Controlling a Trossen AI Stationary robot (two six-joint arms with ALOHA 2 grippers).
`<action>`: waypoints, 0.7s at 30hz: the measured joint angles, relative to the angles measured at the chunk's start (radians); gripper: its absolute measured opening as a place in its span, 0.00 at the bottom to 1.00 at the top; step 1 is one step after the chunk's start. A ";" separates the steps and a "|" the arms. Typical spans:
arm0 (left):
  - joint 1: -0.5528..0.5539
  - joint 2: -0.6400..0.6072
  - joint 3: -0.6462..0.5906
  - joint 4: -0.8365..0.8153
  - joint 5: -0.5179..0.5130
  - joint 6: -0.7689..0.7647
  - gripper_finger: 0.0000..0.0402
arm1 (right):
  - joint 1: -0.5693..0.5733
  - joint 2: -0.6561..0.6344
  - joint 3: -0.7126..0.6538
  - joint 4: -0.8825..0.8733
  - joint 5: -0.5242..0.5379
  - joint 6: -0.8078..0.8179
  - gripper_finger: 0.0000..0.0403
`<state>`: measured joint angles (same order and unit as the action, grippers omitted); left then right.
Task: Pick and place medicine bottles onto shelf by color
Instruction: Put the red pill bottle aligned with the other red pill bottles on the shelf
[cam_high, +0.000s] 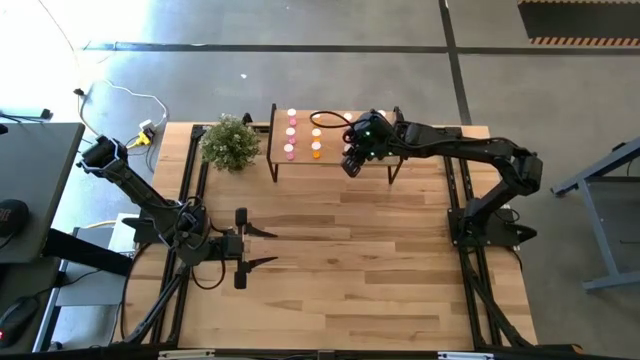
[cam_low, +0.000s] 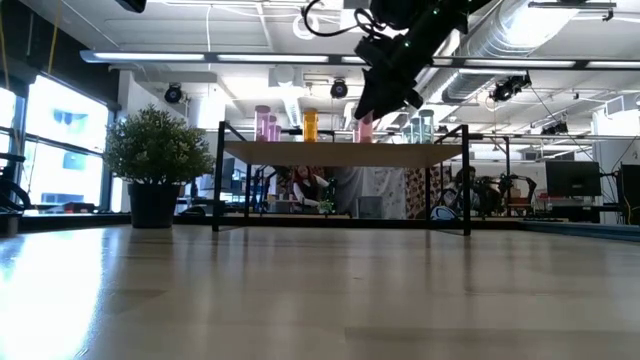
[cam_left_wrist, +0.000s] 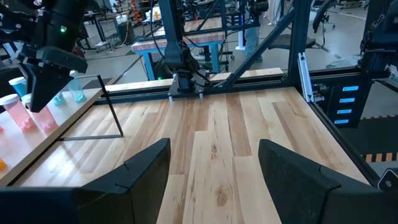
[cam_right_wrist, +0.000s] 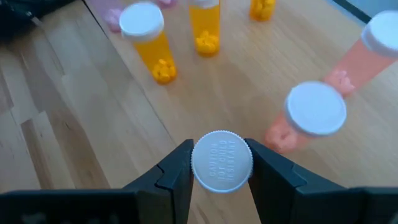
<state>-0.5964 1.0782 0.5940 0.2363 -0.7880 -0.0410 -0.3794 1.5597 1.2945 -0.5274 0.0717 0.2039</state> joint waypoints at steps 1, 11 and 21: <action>0.000 0.000 0.000 0.000 0.000 0.000 0.58 | 0.000 0.000 0.000 -0.007 0.002 0.000 0.32; 0.000 0.000 0.000 0.000 0.000 0.000 0.58 | 0.000 0.000 0.000 -0.022 0.003 -0.003 0.32; 0.000 0.000 0.000 0.000 0.000 0.000 0.58 | 0.000 0.000 0.000 -0.022 0.011 -0.003 0.32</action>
<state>-0.5964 1.0782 0.5938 0.2363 -0.7879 -0.0408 -0.3794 1.5593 1.2945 -0.5495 0.0825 0.2009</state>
